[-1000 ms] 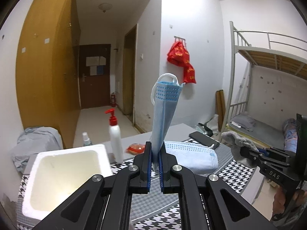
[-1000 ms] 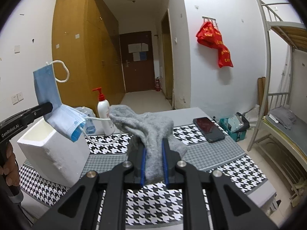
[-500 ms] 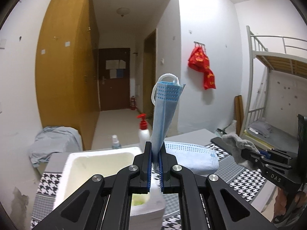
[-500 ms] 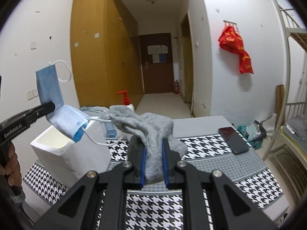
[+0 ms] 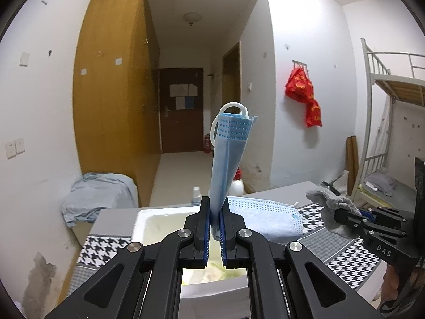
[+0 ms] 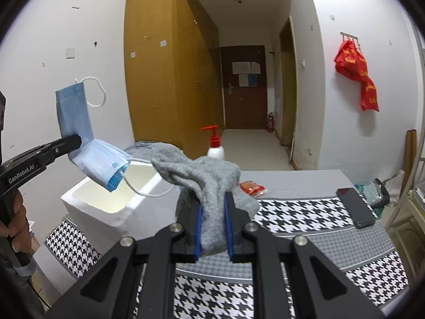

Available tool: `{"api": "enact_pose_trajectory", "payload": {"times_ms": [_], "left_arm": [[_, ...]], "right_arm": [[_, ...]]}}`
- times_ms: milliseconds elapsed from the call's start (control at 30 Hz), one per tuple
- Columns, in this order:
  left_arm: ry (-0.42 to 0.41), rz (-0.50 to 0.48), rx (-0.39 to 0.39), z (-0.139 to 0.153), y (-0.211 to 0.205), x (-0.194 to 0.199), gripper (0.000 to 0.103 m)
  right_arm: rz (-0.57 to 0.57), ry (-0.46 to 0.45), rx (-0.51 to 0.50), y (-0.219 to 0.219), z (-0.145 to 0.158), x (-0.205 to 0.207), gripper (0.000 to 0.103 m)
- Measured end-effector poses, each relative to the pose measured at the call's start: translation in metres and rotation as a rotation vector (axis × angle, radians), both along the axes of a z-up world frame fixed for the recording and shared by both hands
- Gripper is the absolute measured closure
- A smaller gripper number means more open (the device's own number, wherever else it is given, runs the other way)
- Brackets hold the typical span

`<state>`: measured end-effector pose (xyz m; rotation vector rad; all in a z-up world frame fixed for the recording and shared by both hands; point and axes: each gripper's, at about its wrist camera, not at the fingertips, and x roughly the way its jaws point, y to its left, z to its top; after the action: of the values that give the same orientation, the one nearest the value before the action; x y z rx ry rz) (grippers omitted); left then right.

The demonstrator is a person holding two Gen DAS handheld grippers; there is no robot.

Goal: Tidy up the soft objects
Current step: 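Carry the blue mask in the left tool and grey sock in the right tool to the foam box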

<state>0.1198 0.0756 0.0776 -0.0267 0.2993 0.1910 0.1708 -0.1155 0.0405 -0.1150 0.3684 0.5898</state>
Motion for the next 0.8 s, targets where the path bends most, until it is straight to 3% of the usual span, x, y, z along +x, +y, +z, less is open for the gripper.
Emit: {"api": "enact_pose_trajectory", "payload": {"times_ms": [433, 800], "left_arm": [[0.027, 0.063, -0.005, -0.008, 0.026, -0.005, 0.096], [0.065, 0.08, -0.002, -0.018, 0.039, 0.012, 0.096]], "right_arm": [[0.092, 0.002, -0.006, 0.032, 0.001, -0.006, 0.085], [0.095, 0.003, -0.019, 0.04, -0.002, -0.005, 0.085]]}}
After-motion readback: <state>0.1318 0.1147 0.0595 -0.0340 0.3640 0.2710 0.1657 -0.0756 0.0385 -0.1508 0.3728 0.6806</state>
